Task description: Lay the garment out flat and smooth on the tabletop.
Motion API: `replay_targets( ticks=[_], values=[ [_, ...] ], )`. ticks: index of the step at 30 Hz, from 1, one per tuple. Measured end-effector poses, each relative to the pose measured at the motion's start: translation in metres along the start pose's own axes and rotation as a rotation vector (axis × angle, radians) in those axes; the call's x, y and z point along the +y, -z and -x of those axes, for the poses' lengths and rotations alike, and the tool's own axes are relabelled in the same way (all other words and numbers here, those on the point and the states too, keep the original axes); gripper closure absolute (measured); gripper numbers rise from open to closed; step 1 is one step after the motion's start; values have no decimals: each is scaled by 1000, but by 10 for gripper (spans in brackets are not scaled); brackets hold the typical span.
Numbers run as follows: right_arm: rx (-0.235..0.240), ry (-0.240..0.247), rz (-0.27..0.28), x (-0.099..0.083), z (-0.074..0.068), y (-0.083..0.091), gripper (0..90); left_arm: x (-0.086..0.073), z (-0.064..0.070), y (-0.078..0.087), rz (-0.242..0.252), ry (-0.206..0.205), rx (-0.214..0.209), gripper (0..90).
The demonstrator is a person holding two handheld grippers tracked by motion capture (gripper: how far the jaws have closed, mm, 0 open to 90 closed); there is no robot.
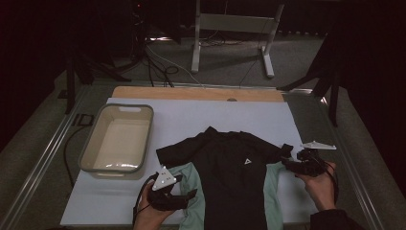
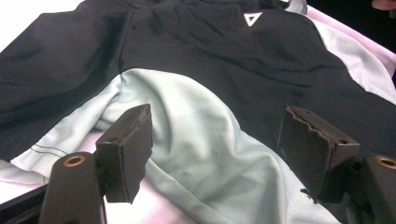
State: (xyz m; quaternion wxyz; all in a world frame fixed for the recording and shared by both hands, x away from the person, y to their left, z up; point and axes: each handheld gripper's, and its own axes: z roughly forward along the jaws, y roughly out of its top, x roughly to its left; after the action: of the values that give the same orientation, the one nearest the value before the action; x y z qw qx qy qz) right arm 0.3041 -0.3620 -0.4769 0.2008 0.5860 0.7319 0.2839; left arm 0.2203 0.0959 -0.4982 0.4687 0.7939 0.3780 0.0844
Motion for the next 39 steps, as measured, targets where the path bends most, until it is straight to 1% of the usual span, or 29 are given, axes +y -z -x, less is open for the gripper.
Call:
replay_targets(
  ticks=[2,3,4,5,6,7,8,9,10,11,13,15,20,22,26,30,31,33,35,37,39],
  values=[
    [12,-12,-21,2,4,-6,396,0,0,0,-1,2,-2,275],
    [33,-16,-33,2,6,-8,441,0,0,0,-1,1,0,275],
    [43,-13,-46,1,6,-10,494,0,0,0,-2,0,1,275],
    [39,7,-67,-2,6,-10,655,0,0,0,-2,1,0,276],
    [39,7,-67,-2,6,-10,655,0,0,0,0,1,0,276],
    [44,13,-73,-4,5,-9,738,0,0,0,-1,-1,1,276],
    [41,22,-72,-6,4,-7,804,0,0,0,-2,-2,2,277],
    [34,36,-65,-8,3,-3,859,0,0,0,-1,-3,3,278],
    [38,46,-52,-11,1,3,887,0,0,0,-1,-3,3,278],
    [38,46,-52,-11,1,3,887,-1,0,0,-2,-4,5,278],
    [39,47,-35,-14,-1,11,891,-1,1,0,-2,-3,4,279],
    [38,52,-31,-17,-2,17,894,-1,1,0,-5,-7,5,280],
    [11,40,-29,-30,-1,26,899,-1,1,0,-2,-6,3,280],
    [12,37,-37,-38,0,29,900,-1,1,0,-2,-4,2,279],
    [6,47,-74,-53,-1,28,900,-1,2,0,-1,-6,2,278],
    [-1,51,-100,-57,-1,26,895,-1,3,1,-5,-10,1,278],
    [5,50,-99,-57,-1,26,871,-1,4,1,-4,-11,2,278],
    [-10,39,-70,-53,0,28,692,-1,4,1,-4,-10,4,277],
    [-19,14,-26,-47,3,32,544,-1,4,1,-5,-9,5,277],
    [-23,-14,18,-39,6,35,479,-2,4,1,-6,-9,6,276],
    [-34,-19,40,-33,6,36,418,-2,5,0,-10,-10,6,274]
  ],
)
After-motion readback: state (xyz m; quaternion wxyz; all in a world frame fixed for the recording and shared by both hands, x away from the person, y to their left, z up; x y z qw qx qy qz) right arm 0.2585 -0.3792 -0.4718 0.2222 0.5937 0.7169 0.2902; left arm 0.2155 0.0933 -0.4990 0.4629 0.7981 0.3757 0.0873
